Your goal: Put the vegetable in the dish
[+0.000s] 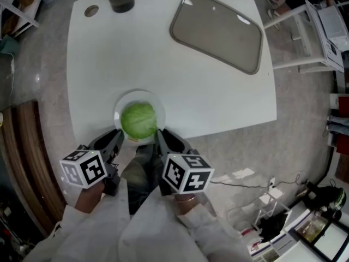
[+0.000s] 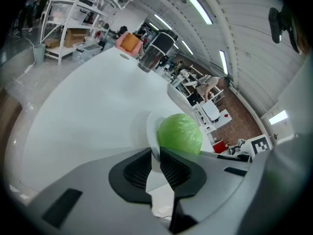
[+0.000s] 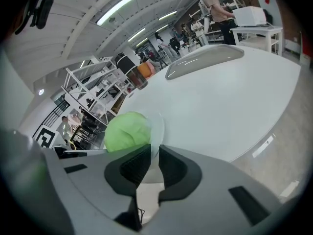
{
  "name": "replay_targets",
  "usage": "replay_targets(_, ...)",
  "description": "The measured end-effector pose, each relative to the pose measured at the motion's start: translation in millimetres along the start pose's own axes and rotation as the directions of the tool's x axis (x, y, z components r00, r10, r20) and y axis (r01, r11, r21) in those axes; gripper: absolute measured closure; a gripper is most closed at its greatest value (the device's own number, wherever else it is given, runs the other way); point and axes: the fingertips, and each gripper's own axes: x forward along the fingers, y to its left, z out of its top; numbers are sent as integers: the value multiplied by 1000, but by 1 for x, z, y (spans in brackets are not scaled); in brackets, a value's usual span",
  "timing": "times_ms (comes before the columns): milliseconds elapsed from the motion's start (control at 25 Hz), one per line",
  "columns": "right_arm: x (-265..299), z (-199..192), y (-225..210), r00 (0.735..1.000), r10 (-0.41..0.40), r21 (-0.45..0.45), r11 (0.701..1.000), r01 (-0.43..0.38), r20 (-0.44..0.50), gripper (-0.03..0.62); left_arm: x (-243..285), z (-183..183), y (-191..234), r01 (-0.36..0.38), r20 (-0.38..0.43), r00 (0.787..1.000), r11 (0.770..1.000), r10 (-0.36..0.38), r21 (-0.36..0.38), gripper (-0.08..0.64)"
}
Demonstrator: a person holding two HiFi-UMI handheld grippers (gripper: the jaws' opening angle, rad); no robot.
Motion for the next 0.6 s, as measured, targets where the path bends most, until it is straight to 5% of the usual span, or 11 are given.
replay_targets(600, -36, 6, -15, 997, -25, 108, 994, 17, 73, 532, 2, 1, -41, 63, -59, 997, 993, -57, 105, 506)
